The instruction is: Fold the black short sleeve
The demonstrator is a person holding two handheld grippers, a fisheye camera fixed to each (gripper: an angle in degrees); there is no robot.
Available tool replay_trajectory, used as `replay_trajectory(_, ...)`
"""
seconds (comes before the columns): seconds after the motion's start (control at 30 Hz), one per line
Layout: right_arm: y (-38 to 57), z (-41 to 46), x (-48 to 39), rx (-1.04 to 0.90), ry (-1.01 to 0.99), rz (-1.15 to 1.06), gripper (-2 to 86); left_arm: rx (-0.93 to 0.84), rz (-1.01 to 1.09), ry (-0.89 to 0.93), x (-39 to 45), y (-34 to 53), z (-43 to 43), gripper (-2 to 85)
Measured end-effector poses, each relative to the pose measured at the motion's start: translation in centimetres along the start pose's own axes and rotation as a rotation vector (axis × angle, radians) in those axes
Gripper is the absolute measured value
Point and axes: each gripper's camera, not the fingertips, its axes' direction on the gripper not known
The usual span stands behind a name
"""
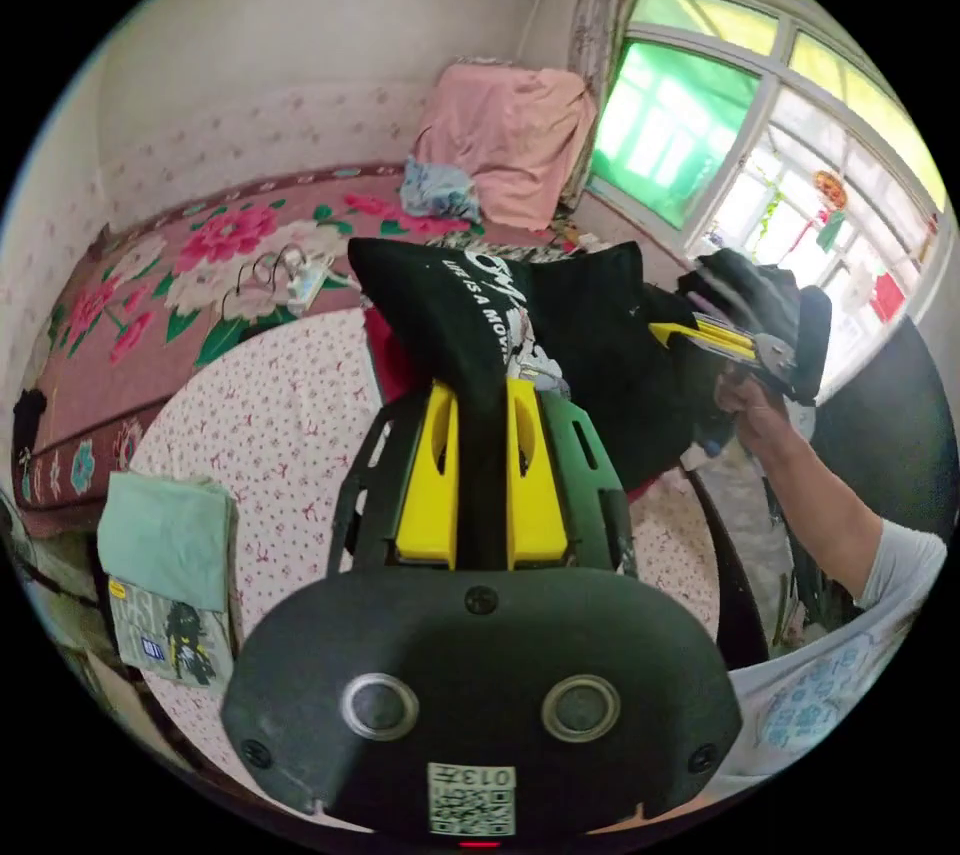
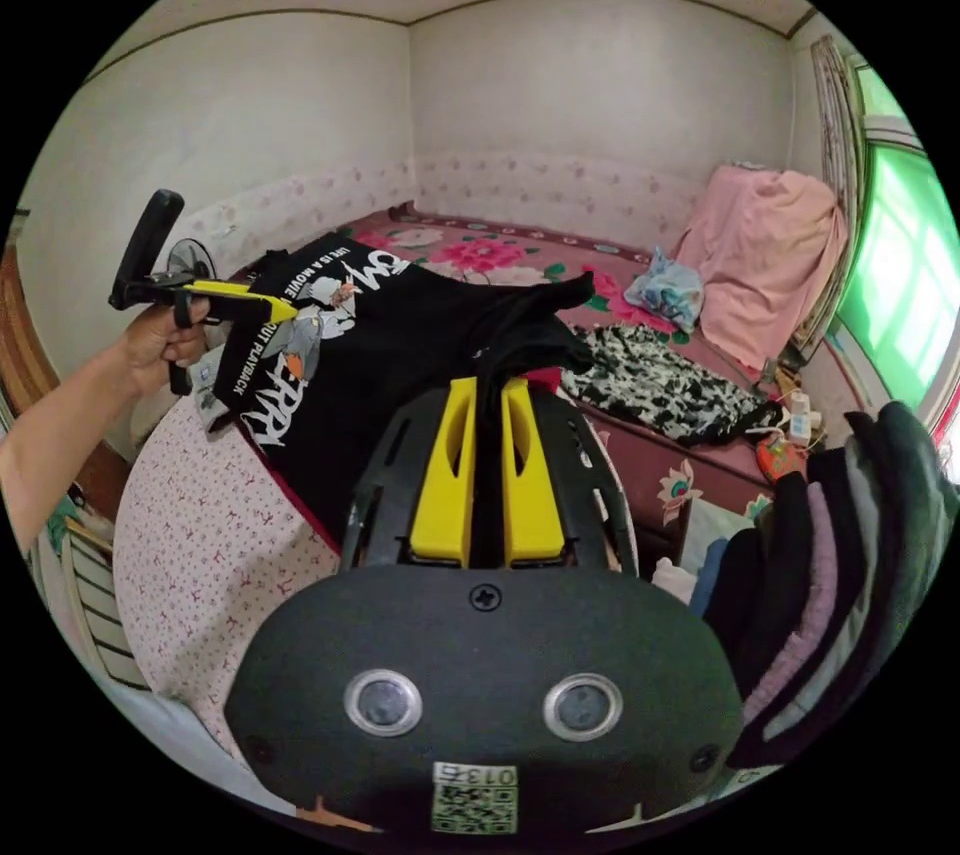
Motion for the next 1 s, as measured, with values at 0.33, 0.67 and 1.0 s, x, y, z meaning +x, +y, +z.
replay_trajectory(0.33,3.5,-1.7,-2.0,0.257,-0.045,-0.216,1.2,0.274,0.067,-0.175,4.4,3.8,-6.5,3.3)
replay_trajectory(0.67,4.9,8.3,-8.6,0.001,0.034,-0.341,0.0,0.089,0.022,-0.244,7.5,0.0,3.0,-0.3)
replay_trajectory(1.0,2.0,7.3,-8.3,0.242,0.2,-0.286,0.0,0.215,0.26,-0.463,15.8,6.8,-2.3,-0.3)
